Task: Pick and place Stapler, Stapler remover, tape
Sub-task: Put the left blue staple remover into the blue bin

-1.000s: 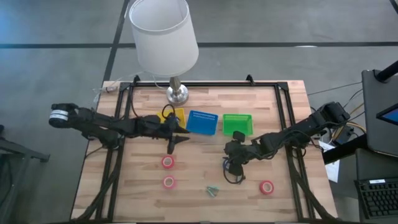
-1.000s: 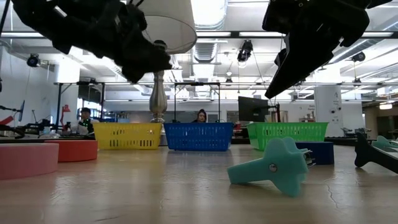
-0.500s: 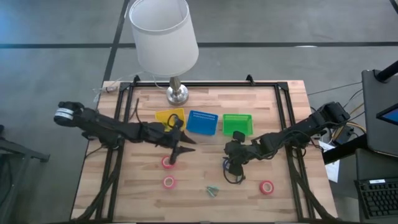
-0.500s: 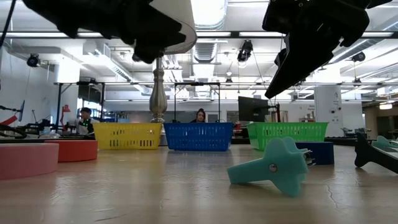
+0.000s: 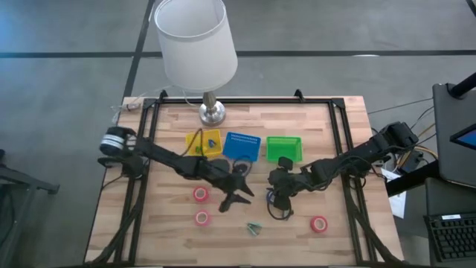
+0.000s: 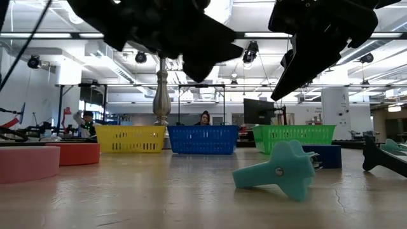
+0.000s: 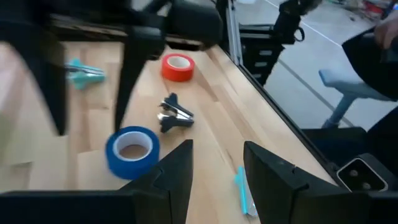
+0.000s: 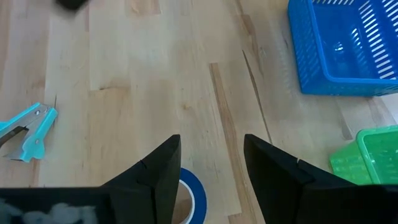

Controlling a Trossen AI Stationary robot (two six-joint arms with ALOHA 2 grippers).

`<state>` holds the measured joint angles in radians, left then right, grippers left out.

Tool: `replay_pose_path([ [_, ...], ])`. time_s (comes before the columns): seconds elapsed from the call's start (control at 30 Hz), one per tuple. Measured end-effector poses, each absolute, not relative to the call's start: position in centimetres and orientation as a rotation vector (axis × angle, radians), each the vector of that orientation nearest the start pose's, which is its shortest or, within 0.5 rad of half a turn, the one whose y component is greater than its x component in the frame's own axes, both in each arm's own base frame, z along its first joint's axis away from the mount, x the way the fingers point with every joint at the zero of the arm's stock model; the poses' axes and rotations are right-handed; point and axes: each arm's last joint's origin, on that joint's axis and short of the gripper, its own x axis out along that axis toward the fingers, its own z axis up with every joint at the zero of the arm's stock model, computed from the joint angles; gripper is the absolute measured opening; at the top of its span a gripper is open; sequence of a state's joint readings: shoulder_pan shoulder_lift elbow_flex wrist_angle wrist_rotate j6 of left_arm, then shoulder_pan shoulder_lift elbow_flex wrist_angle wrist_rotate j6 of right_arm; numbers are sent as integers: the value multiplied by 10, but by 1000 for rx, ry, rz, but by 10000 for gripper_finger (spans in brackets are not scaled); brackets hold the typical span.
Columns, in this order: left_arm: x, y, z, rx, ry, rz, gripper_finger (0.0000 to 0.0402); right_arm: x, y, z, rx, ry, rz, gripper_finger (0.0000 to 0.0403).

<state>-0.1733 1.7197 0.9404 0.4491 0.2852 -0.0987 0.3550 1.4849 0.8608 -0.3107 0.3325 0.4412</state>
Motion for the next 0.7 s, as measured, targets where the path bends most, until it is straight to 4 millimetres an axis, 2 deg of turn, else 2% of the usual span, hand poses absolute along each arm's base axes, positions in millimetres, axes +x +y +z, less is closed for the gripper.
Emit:
replay_pose_path([
  [0.27, 386, -99, 184, -64, 409, -512, 145, 273, 91, 195, 95, 859, -176, 171],
  [0.7, 408, -134, 154, -113, 484, -556, 145, 270, 90, 189, 145, 871, -210, 171],
])
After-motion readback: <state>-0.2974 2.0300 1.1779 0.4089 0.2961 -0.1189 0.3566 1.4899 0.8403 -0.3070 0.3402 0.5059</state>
